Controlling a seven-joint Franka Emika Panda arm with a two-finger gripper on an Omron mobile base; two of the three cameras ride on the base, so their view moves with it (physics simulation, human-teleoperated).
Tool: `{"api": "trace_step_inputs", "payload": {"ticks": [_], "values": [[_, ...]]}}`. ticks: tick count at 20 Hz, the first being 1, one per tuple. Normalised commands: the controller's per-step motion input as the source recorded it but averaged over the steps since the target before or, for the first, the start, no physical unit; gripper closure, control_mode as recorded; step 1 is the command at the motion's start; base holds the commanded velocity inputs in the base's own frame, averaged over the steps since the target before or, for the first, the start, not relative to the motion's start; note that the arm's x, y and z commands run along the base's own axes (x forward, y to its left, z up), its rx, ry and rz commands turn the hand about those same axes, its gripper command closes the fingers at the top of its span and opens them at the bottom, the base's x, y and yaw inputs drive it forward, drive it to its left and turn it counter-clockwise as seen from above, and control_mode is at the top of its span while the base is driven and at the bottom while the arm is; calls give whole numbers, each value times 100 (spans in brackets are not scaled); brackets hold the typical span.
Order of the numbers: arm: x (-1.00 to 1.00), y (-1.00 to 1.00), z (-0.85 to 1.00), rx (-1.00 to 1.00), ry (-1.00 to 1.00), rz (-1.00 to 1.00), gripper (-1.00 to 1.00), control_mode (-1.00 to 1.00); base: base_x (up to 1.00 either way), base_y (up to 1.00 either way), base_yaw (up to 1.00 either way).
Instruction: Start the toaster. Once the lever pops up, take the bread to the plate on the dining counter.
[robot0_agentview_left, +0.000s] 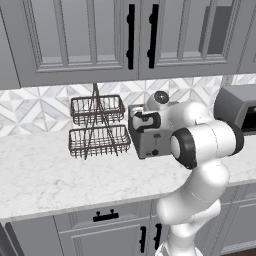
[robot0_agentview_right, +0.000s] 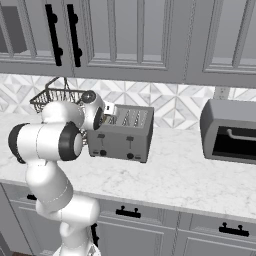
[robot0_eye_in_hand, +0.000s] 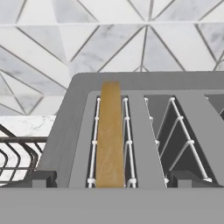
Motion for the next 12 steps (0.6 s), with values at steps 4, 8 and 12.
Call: {"api": "trace_step_inputs", "payload": {"ticks": [4, 8, 12], "values": [[0, 0, 0, 0, 0, 0, -100, -100, 0, 0, 0], [0, 0, 0, 0, 0, 0, -100, -100, 0, 0, 0], [0, 0, 0, 0, 0, 0, 100, -100, 0, 0, 0]]}}
